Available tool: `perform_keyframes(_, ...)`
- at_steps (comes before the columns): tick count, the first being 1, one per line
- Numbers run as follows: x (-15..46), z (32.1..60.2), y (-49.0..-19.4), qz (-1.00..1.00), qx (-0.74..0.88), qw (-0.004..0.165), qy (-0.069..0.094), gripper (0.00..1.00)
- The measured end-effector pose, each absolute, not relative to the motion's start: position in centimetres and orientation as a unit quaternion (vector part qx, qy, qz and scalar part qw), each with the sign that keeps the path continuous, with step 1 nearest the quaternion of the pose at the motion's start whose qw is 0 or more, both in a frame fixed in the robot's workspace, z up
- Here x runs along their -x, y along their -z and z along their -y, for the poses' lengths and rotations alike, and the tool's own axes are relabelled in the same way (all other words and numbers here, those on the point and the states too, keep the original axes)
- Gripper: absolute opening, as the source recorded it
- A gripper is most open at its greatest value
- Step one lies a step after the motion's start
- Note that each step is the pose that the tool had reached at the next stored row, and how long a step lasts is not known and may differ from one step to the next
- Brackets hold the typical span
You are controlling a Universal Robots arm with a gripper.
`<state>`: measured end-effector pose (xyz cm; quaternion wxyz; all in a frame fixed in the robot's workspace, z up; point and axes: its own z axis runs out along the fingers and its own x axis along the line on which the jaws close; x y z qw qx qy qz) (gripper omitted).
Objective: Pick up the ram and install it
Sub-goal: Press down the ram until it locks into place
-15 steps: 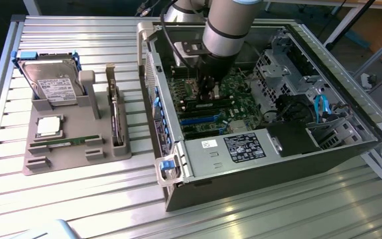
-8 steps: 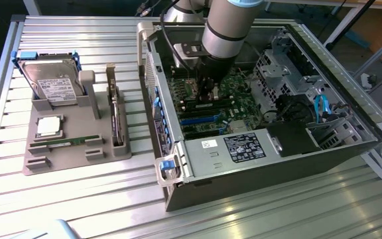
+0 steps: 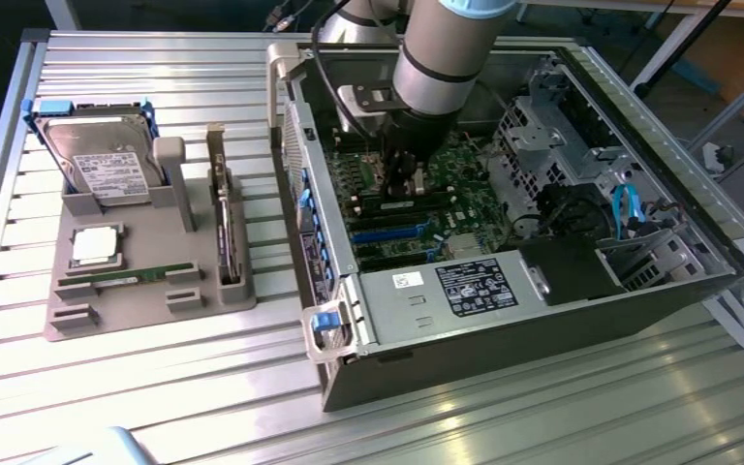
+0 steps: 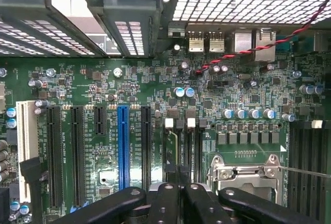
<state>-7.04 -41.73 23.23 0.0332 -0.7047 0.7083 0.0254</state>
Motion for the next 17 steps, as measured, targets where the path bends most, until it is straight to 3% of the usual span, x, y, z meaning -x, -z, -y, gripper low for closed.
perform_keyframes(17, 8.6, 41.7, -23.6, -0.708, 0.705, 0.032, -0.025, 0.1)
